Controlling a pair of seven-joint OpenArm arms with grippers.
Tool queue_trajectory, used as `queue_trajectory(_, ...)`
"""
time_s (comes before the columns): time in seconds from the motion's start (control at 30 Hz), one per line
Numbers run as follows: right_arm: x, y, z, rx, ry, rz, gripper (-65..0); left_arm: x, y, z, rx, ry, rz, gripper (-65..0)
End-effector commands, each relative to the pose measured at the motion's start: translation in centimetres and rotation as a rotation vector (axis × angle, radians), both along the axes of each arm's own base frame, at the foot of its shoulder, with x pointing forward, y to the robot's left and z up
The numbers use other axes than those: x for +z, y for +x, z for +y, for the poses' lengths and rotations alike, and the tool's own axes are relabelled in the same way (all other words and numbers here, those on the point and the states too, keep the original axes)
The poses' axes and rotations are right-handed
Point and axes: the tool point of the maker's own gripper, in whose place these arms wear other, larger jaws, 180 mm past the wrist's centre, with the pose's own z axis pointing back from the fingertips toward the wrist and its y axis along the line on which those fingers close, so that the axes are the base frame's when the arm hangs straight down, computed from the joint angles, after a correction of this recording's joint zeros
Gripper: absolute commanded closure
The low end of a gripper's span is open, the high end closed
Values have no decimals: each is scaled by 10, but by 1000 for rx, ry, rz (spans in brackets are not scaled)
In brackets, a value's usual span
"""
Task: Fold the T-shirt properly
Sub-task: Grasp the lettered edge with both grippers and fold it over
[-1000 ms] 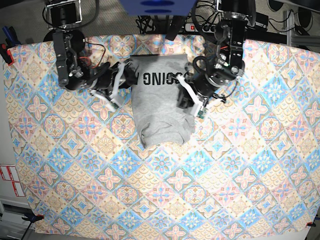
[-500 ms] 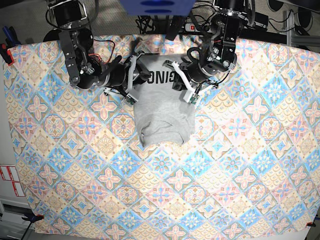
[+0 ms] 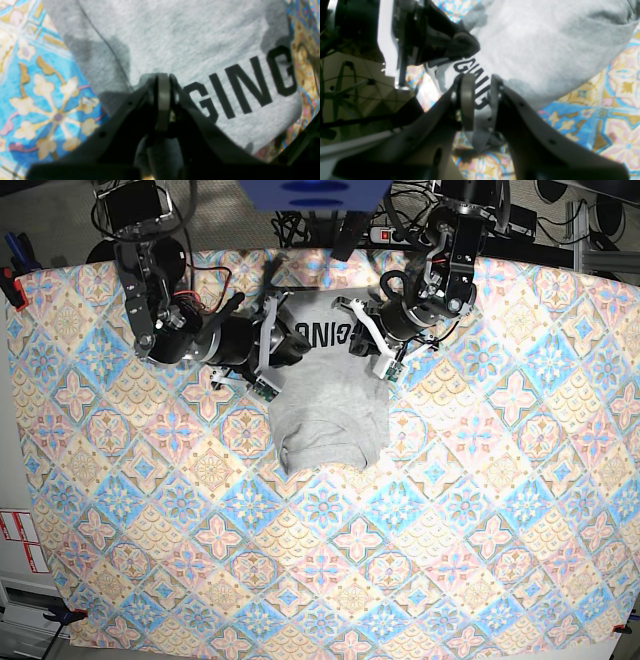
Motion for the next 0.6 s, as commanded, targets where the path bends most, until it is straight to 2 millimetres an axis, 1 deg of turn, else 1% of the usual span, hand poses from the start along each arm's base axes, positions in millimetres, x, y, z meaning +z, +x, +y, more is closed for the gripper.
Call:
queue_trajectory(0.0, 9, 6, 3, 3, 27, -30, -105, -2, -2, -2, -8, 4, 9, 0)
queue_trajectory(0.07, 3, -1, 8, 23, 26, -7, -105, -6, -3, -1, -6, 4, 18, 0)
queue_trajectory(0.17, -16, -17, 16, 62, 16, 63, -105, -6, -4, -2, -6, 3, 20, 0)
queue_trajectory(0.2, -20, -19, 18, 71, 11, 78, -105, -6, -4, -2, -6, 3, 20, 0)
queue_trajectory(0.3, -29, -9, 18, 82, -6, 92, -105, -5, -3, -3, -6, 1, 17, 0)
queue_trajectory(0.37, -40, -10, 14, 76, -21, 124, -105, -6, -5, -3, -5, -1, 20, 0)
queue_trajectory(0.47, -56, -17, 8, 60, -41, 177, -105, -6, -5, -1, -4, 1, 22, 0)
queue_trajectory(0.5, -61, -20, 5, 56, -49, 196, -105, -8, -8, 0, -1, 2, 28, 0)
queue_trajectory(0.53, -66, -20, 0, 46, -59, 210, -105, -9, -10, 1, 0, 4, 32, 0)
queue_trajectory(0.57, -70, -19, -11, 29, -76, 220, -105, -7, -9, 1, 1, 5, 25, 0)
